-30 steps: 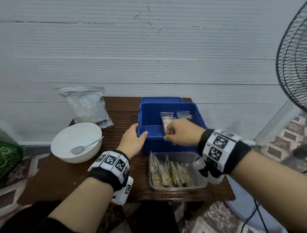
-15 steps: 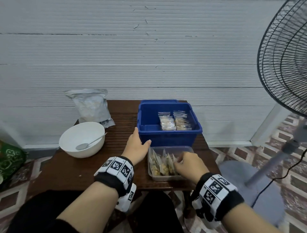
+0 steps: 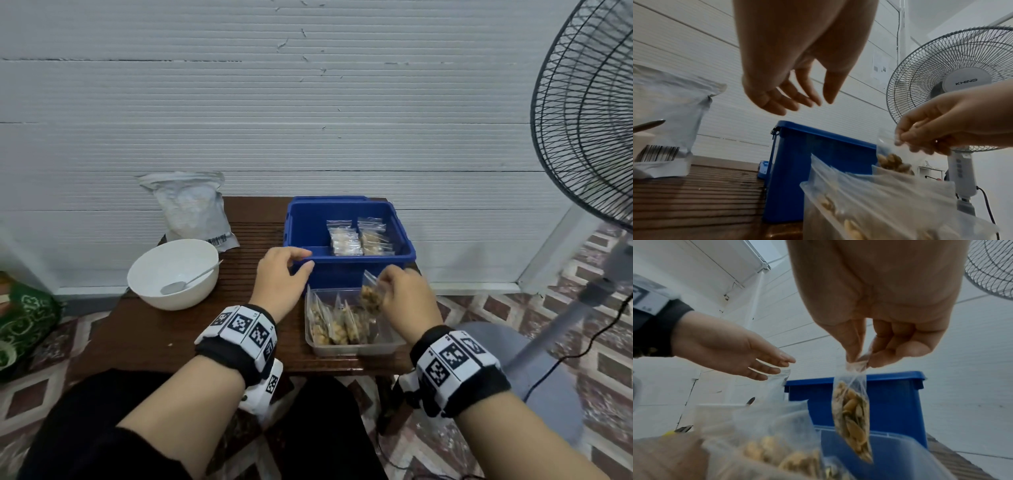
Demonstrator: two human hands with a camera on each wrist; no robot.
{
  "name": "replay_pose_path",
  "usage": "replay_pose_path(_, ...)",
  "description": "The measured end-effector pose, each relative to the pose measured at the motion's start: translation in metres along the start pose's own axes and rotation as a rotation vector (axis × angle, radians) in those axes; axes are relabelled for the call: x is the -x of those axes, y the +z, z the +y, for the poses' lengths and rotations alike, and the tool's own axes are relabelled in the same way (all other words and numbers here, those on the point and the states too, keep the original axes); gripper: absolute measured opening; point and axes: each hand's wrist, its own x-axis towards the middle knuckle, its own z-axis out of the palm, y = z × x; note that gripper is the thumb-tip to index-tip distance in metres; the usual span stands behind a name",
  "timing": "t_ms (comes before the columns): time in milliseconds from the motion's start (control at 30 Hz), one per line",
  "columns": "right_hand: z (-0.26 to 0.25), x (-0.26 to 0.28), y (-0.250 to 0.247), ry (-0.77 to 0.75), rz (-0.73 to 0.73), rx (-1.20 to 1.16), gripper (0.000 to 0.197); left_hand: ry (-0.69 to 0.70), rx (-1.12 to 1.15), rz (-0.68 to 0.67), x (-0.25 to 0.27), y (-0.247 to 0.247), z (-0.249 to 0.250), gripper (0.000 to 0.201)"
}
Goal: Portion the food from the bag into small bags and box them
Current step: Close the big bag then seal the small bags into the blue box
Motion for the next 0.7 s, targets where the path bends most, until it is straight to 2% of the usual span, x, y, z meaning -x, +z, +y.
replay_pose_path(133, -0.009, -0.009, -0.008, -0.120, 0.086, -0.065, 0.016, 0.127, 0.120, -0.191, 0.003, 0.000, 0.017, 0.024)
replay_pose_path(200, -0.014, -0.012, -0.008, -0.164, 0.086, -0.098, 0.016, 0.154, 0.115, -0.228, 0.003, 0.003, 0.022, 0.026)
replay_pose_path(367, -0.021, -0.014, -0.001, -0.240, 0.084, -0.193, 0.014, 0.168, 0.124, -0.137, 0.003, 0.007, 0.028, 0.003)
replay_pose_path(567, -0.016, -0.015, 0.002, -0.204, 0.092, -0.359, 0.002, 0.131, 0.077, -0.108, 0.001, 0.006, 0.024, 0.006)
replay_pose_path(700, -0.014, -0.012, -0.001, -0.183, 0.115, -0.410, 0.011, 0.137, 0.069, -0.125, -0.001, 0.005, 0.023, 0.008)
